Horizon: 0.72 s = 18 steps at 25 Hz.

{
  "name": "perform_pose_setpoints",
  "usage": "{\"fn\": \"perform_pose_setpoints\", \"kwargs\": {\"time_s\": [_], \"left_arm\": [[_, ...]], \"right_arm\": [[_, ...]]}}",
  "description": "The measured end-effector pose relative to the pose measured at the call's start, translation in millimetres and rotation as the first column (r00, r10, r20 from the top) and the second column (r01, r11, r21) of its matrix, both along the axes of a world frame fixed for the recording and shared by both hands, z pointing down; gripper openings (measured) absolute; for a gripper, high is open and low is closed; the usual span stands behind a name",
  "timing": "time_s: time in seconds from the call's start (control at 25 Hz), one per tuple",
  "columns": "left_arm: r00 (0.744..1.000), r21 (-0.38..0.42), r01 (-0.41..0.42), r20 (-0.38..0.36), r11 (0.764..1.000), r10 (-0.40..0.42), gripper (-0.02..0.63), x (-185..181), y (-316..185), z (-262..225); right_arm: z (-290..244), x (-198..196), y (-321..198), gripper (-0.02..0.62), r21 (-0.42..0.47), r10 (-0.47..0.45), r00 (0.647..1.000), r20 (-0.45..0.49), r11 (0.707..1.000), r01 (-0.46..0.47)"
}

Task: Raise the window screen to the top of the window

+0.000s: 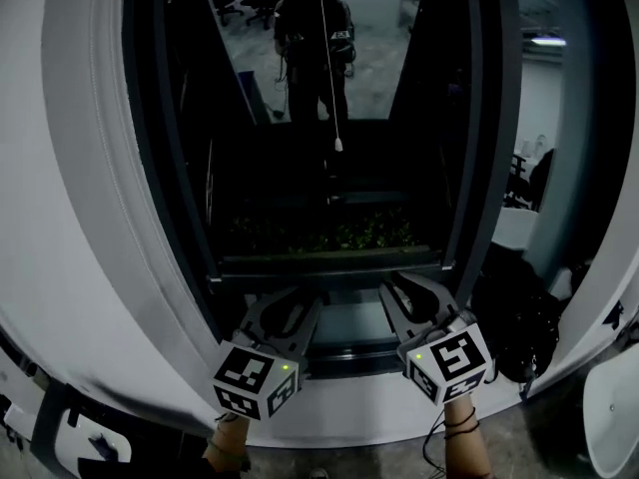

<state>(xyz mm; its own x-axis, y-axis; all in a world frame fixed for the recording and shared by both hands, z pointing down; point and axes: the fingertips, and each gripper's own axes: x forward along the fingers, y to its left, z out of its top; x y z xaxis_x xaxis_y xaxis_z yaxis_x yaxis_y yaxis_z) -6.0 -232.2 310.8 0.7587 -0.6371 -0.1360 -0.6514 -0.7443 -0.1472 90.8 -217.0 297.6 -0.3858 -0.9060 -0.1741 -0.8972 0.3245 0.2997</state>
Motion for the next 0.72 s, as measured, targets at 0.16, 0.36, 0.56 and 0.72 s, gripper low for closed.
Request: {"fn": "perform_pose_setpoints", "kwargs": {"time_s": [0.16,0.36,0.56,0.72], "left_arm": [[0.997,-0.097,0.06,-0.043,0.994,-0.064,0.077,8.8,52.6,44.3],[0.991,-0.196,0.112,-0.046,0.974,-0.124,0.077,29.5,130.6,99.2],[0.989,-0.256,0.138,-0.01,0.957,-0.145,0.077,47.2,210.7,137.7],[0.984,-0.277,0.172,0.01,0.945,-0.176,0.077,44.2,259.4,153.2]], "right_arm": [[44.0,12.5,57.0,0.058,-0.096,-0.025,0.997,0.07,0.995,0.032],[95.4,29.0,132.8,0.058,-0.165,-0.064,0.989,0.135,0.982,0.086],[132.6,31.5,202.2,0.058,-0.221,-0.09,0.981,0.172,0.967,0.127],[157.1,20.0,244.8,0.058,-0.252,-0.12,0.97,0.212,0.952,0.173]]}}
